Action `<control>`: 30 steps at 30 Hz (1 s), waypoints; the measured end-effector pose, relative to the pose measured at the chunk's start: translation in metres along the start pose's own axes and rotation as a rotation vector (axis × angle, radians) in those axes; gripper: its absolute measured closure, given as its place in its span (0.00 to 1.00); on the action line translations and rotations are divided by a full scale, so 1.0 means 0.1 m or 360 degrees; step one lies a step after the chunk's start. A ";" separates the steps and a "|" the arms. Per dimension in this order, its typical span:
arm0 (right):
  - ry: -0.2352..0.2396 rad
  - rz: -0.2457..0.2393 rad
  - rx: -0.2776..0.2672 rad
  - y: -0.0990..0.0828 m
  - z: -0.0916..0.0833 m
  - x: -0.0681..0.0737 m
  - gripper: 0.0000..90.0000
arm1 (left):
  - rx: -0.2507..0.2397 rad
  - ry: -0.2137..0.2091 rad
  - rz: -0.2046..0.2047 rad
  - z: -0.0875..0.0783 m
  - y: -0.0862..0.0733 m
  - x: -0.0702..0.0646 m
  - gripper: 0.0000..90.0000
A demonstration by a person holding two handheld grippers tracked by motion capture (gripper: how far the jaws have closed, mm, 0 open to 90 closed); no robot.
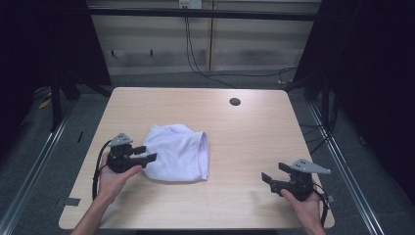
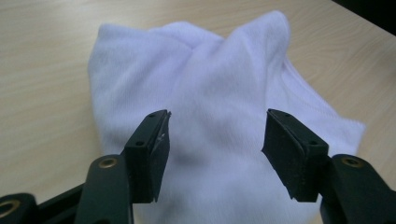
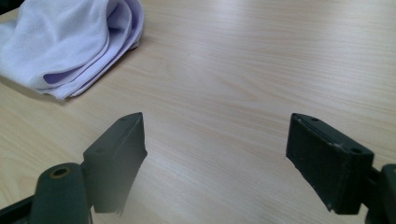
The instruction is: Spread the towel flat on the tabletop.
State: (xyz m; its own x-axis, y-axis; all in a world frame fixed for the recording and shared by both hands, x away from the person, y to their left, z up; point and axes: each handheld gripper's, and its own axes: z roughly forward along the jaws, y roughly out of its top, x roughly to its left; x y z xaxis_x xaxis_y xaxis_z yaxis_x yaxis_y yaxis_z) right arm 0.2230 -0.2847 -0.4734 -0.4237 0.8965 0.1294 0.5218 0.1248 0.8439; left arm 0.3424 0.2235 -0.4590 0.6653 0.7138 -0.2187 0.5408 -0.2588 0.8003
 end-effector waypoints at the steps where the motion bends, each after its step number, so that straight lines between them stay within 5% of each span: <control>1: 0.0014 0.0005 0.0009 0.00 0.00 0.01 0.22 | 0.0002 0.0005 -0.0001 0.06 0.03 0.02 0.47; 3: 0.0039 0.0009 0.0018 0.00 0.01 0.02 0.22 | 0.0083 -0.0031 0.0019 0.20 0.06 0.06 0.50; 4: 0.0049 0.0004 0.0023 0.00 0.01 0.03 0.22 | 0.0185 -0.0093 0.0023 0.33 0.03 0.10 0.59; 5: 0.0060 -0.0006 0.0028 0.00 0.01 0.03 0.22 | 0.0251 -0.0056 0.0039 0.40 0.00 0.09 0.59; 7: 0.0071 -0.0016 0.0049 -0.01 0.02 0.04 0.21 | 0.0228 -0.0094 0.0017 0.45 -0.05 0.08 0.59; 9: 0.0085 -0.0025 0.0062 -0.01 0.02 0.05 0.21 | 0.0241 -0.0110 0.0084 0.43 -0.07 -0.01 0.79; 11: 0.0090 -0.0031 0.0072 -0.02 0.02 0.06 0.21 | 0.0245 -0.0093 0.0111 0.41 -0.11 -0.10 0.85; 17: 0.0117 -0.0054 0.0104 -0.02 0.03 0.09 0.23 | 0.0291 -0.0278 0.0188 0.35 -0.23 -0.32 0.87; 30: 0.0210 -0.0176 0.0198 0.05 0.10 0.25 0.30 | 0.0409 -0.0463 0.0325 0.33 -0.31 -0.94 0.84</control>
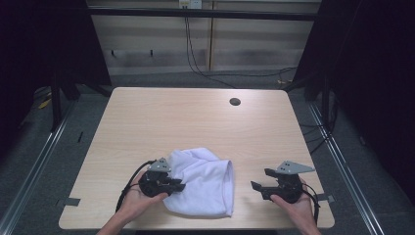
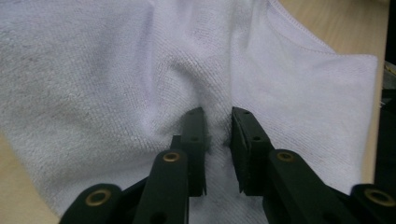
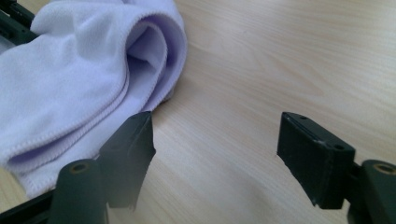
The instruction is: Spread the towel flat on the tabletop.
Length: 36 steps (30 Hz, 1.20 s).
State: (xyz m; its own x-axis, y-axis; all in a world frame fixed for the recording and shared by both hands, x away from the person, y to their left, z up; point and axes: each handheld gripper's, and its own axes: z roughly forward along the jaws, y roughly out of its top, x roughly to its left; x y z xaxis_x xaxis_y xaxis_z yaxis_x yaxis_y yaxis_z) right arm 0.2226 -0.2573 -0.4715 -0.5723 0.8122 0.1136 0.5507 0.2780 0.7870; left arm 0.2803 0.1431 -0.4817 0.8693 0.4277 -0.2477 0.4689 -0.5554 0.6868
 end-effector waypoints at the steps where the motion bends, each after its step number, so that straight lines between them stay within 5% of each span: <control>1: -0.0003 -0.0011 0.0001 0.02 0.00 0.01 0.31 | 0.0007 -0.0008 0.0019 -0.02 0.01 -0.02 0.82; 6: 0.0076 -0.0040 -0.0004 0.17 0.06 0.04 0.46 | -0.0079 -0.0035 0.0005 -0.17 0.03 -0.03 0.66; 11: 0.0161 -0.0069 -0.0019 0.40 0.24 0.06 0.65 | -0.0228 0.0061 -0.0072 -0.31 0.18 0.11 0.64; 14: 0.0225 -0.0074 0.0023 0.45 0.39 0.11 0.73 | -0.0231 0.0078 -0.0036 -0.24 0.21 0.08 0.67; 16: 0.0227 -0.0105 0.0069 0.41 0.48 0.18 0.74 | -0.0210 0.0088 0.0002 -0.16 0.19 0.09 0.72; 20: 0.0209 -0.0157 0.0165 0.36 0.62 0.26 0.76 | -0.0204 0.0094 -0.0021 -0.05 0.16 0.14 0.72; 23: 0.0236 -0.0151 0.0203 0.34 0.72 0.25 0.77 | -0.0223 0.0112 -0.0014 -0.04 0.23 0.13 0.59; 31: 0.0290 -0.0074 0.0242 0.35 0.90 0.21 0.75 | -0.0188 -0.0006 0.0011 0.15 0.33 0.14 0.47; 33: 0.0324 -0.0100 0.0207 0.38 0.88 0.25 0.94 | -0.0167 -0.0011 0.0037 0.21 0.35 0.10 0.52; 36: 0.0352 -0.0096 0.0136 0.42 0.82 0.27 0.98 | -0.0147 0.0012 0.0097 0.21 0.34 0.06 0.80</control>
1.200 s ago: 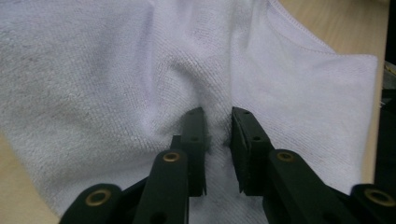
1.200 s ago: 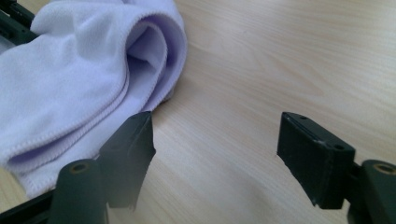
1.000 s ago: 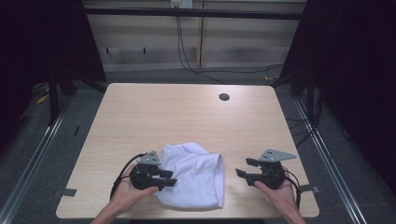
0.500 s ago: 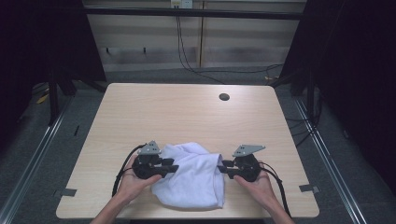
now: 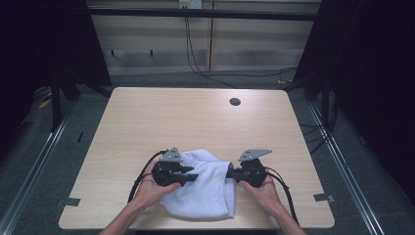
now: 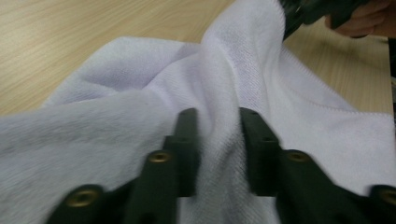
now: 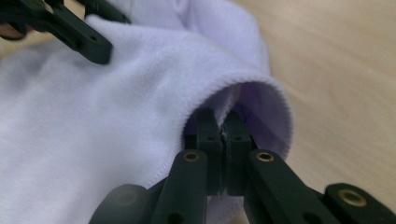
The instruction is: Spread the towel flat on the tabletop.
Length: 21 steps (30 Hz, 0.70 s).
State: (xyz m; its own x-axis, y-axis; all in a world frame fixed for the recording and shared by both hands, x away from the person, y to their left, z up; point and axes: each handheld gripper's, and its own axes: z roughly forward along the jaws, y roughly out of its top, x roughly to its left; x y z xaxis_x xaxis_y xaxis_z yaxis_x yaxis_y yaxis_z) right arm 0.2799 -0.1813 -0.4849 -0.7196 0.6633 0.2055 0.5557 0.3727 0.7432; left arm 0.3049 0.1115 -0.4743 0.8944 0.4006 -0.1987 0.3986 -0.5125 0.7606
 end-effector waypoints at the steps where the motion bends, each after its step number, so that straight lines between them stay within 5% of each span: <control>1: -0.0010 -0.0001 -0.0038 0.03 -0.05 0.01 0.98 | -0.0069 0.0004 -0.0017 -0.07 -0.01 0.01 0.84; 6: -0.0064 0.0045 -0.0227 0.19 -0.31 -0.05 0.99 | -0.0320 0.0009 -0.0109 -0.37 0.10 0.11 0.88; 8: -0.0051 0.0076 -0.0301 0.27 -0.38 -0.08 0.99 | -0.0369 0.0039 -0.0087 -0.45 0.18 0.11 0.89; 16: -0.0203 0.0008 -0.0364 0.63 -0.54 -0.11 0.99 | -0.0659 -0.0011 -0.0209 -0.82 0.29 0.24 0.90; 21: -0.0299 0.0068 -0.0447 0.73 -0.81 -0.27 0.99 | -0.0707 0.0086 -0.0256 -1.07 0.23 0.36 0.92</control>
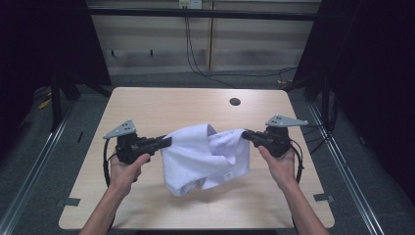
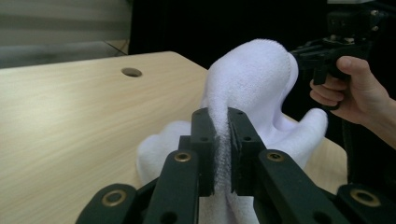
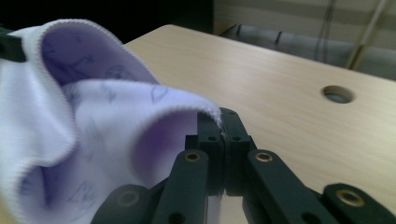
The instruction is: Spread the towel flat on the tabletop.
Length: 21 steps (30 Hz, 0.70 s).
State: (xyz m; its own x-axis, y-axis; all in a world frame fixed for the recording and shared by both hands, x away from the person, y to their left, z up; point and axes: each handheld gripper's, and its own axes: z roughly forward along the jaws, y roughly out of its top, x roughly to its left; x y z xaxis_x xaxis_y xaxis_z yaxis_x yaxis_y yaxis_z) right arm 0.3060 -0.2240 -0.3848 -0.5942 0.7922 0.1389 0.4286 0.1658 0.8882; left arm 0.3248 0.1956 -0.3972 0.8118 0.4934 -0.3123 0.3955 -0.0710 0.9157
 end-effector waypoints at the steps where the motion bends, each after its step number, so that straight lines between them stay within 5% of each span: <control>1: -0.0033 -0.0002 -0.0009 0.04 -0.03 -0.04 0.99 | -0.0011 0.0018 -0.0004 -0.04 0.02 0.03 0.92; 7: -0.0243 0.0013 -0.0059 0.36 -0.22 -0.36 0.99 | -0.0166 0.0214 -0.0029 -0.25 0.32 0.21 0.92; 12: -0.0336 -0.0027 -0.0157 0.86 -0.39 -0.54 0.99 | -0.0237 0.0322 0.0034 -0.28 0.85 0.32 0.93; 16: -0.0394 -0.0072 -0.0243 1.32 -0.43 -0.54 0.99 | -0.0365 0.0374 0.0113 -0.31 1.27 0.22 0.93; 19: -0.0362 -0.0116 -0.0336 1.41 -0.52 -0.48 0.99 | -0.0353 0.0389 0.0218 -0.41 1.29 0.12 0.93; 21: -0.0303 -0.0118 -0.0322 1.26 -0.54 -0.48 0.99 | -0.0263 0.0369 0.0246 -0.44 1.05 0.10 0.93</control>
State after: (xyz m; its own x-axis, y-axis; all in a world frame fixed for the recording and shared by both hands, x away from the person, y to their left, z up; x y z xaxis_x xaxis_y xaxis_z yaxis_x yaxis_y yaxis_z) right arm 0.3516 -0.2728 -0.2558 -0.4721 0.8816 0.0027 0.2330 0.1219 0.9648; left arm 0.3552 0.2309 -0.2929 0.7299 0.6733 -0.1180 0.1847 -0.0281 0.9824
